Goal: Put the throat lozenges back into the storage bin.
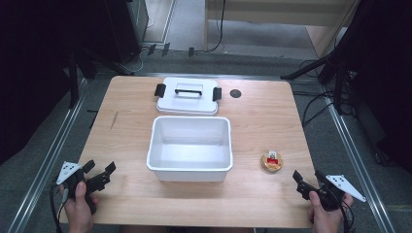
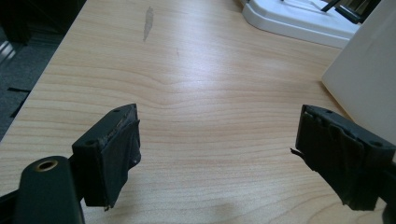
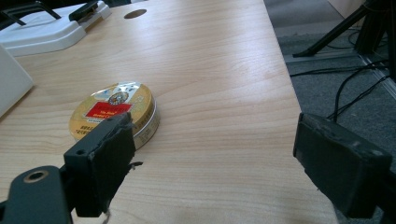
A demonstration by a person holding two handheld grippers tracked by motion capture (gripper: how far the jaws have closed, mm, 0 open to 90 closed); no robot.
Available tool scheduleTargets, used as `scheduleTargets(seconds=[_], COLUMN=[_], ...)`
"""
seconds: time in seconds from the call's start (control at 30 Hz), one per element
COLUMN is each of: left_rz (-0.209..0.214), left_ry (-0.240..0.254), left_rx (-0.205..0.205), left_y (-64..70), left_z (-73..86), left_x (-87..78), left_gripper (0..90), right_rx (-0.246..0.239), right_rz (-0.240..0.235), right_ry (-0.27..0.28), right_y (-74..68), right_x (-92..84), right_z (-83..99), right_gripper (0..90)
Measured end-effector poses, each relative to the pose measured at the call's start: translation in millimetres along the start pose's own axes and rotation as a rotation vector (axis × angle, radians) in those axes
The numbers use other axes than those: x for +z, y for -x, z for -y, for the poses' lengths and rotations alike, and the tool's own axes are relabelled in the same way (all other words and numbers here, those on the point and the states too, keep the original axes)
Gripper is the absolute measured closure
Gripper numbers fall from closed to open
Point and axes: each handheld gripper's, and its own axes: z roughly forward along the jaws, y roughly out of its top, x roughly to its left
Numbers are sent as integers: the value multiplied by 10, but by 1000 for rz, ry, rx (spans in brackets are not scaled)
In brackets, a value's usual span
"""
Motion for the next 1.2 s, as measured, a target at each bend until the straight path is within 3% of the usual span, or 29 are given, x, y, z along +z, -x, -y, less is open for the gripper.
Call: scheduleTargets(seconds=[0.1, 0.27, 0.4, 0.7, 1.0, 1.2], left_rz=[0, -1, -10, -6, -3, -4], left_ry=[0, 3, 7, 3, 4, 2], left_rx=[1, -2, -1, 5, 7, 7], left_y=[1, 1, 5, 10, 13, 15], left_z=[1, 1, 3, 4, 5, 4], left_x=[-2, -2, -4, -5, -3, -2], left_gripper=[140, 140, 140, 140, 140, 140], right_rx=[5, -43, -18, -100, -156, -228], right_rz=[-7, -5, -20, -16, 27, 28], right_ry=[-3, -32, -101, -236, -427, -573], right_y=[5, -34, -66, -235, -300, -373], right_x=[1, 26, 49, 84, 178, 279], right_z=[-1, -13, -61, -237, -417, -554], right_gripper=[127, 127, 128, 103, 58, 12])
